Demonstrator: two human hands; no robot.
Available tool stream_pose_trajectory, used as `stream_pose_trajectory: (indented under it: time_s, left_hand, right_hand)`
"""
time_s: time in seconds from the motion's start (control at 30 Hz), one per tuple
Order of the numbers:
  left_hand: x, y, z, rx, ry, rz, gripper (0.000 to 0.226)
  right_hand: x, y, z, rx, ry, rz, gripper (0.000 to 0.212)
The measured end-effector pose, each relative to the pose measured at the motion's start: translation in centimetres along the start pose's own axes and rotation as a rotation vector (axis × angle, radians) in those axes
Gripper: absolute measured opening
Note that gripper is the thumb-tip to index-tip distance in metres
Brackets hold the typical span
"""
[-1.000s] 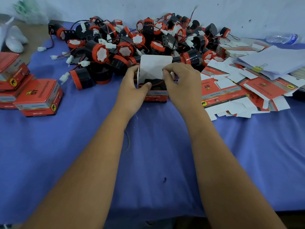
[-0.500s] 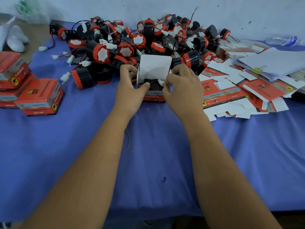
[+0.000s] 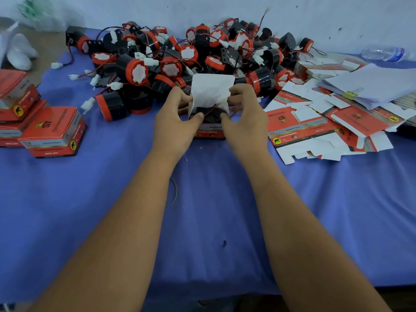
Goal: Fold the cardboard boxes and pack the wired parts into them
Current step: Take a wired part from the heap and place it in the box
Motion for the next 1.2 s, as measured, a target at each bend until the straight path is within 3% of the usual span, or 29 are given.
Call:
stream_pose_trajectory:
  time_s: [0.17,0.5,0.67,0.77,0.87,1.0,1.2]
  left_hand:
    - [0.0,0.2,0.0,-0.003,-0.004,0.015,0.02]
    - [0.4,-0.2,0.0,0.087,0.035,0.128,0.006]
    - [0.5,0.0,-0.1,0.042,0.07,0.089,0.01]
    - [0.8,0.8,0.0,-0.077,0.065,0.035,0.02]
    - [1.0,0.7,0.3,-0.082,0.035,0.07,0.01]
    - [1.6,1.0,0.3,-0.125,0.03,0.089,0.007]
    - [1.6,1.2,0.2,-0.157,0.038,0.027,0.012]
  right_hand:
    - [0.2,-0.2,0.0,-0.038,0.027,-0.012,0.035]
    - [0.2,2.4,-0.3,-0.345,0.055,-0.125,0.005]
    - [0.3,2.0,-0.3,-0.272,0.082,-0.072,0.014]
    - [0.1,1.6,-0.2,-0.211,0.061,-0.023,0.015]
    - [0.3,1.2,-0.2,-0.162,0.07,0.035,0.01]
    - [0.8,0.4,-0.2,-0.038,0.129,0.15,0.033]
    - [1.0,-0.4,0.1,0.019,0.102,0.107,0.016]
Point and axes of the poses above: each hand's wrist, its own z-axis towards the middle knuckle, its own x-axis out of the palm, y = z × x, the point moved 10 cm from there along z, towards the middle knuckle, and after that the axes turned 12 degrees about -y, right-handed, at the moved point
